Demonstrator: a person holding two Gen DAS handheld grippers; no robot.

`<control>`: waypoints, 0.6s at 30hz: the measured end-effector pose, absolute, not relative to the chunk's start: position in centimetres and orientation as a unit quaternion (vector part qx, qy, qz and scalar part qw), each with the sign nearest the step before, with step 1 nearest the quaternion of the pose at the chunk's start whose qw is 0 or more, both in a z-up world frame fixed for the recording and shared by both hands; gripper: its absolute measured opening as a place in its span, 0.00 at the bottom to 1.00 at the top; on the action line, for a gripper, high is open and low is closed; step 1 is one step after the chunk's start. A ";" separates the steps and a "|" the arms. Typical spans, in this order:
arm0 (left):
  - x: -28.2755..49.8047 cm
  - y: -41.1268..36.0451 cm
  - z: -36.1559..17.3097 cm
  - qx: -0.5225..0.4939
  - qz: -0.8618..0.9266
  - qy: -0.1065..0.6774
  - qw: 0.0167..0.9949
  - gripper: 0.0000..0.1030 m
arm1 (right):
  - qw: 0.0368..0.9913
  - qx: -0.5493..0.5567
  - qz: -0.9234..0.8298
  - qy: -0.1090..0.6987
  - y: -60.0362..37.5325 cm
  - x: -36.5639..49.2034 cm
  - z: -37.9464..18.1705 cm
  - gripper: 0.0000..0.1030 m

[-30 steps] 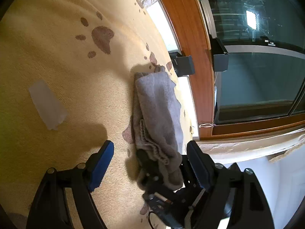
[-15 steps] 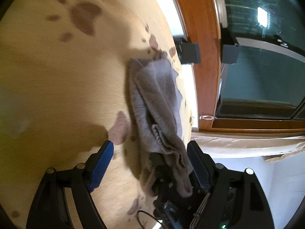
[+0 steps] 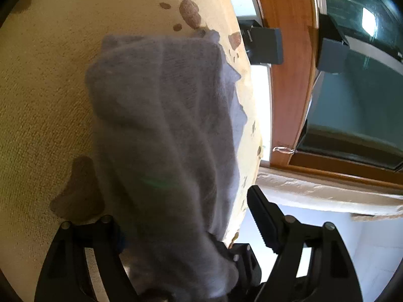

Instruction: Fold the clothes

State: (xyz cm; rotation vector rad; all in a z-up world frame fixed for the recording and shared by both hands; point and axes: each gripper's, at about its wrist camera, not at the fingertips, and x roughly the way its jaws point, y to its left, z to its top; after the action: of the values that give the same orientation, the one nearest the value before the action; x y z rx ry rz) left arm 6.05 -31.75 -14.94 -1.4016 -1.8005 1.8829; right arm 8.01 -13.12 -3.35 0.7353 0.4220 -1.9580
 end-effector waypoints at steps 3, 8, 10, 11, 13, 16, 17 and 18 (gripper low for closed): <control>6.2 -32.2 -15.0 -0.470 0.629 -0.612 0.097 0.80 | 0.512 0.307 -0.791 0.132 -11.4 7.7 -2.7 0.72; 6.3 -32.0 -14.4 -0.472 0.647 -0.590 0.102 0.76 | 0.484 0.326 -0.809 0.066 -7.4 4.3 -2.3 0.72; 6.3 -31.8 -14.2 -0.475 0.662 -0.571 0.101 0.73 | 0.465 0.340 -0.816 0.048 -6.4 2.6 -2.7 0.72; 6.4 -31.7 -14.1 -0.477 0.667 -0.564 0.101 0.66 | 0.456 0.347 -0.819 0.039 -5.8 1.8 -2.9 0.72; 6.7 -32.0 -14.5 -0.478 0.669 -0.561 0.099 0.55 | 0.436 0.361 -0.824 0.021 -4.8 0.2 -3.3 0.72; 7.1 -32.7 -15.3 -0.476 0.660 -0.572 0.101 0.39 | 0.406 0.380 -0.831 -0.006 -3.3 -2.3 -3.8 0.72; 7.3 -32.9 -15.6 -0.476 0.659 -0.573 0.103 0.34 | 0.396 0.387 -0.833 -0.014 -2.8 -3.1 -4.0 0.72; 7.4 -33.0 -15.7 -0.475 0.662 -0.570 0.105 0.33 | 0.385 0.393 -0.834 -0.023 -2.3 -3.9 -4.2 0.72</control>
State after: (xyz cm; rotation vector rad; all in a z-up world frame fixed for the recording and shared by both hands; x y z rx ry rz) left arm 7.37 -32.95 -15.67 -1.4008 -1.6789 1.9525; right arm -3.95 -2.26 -4.22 1.0015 -0.0595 -2.1255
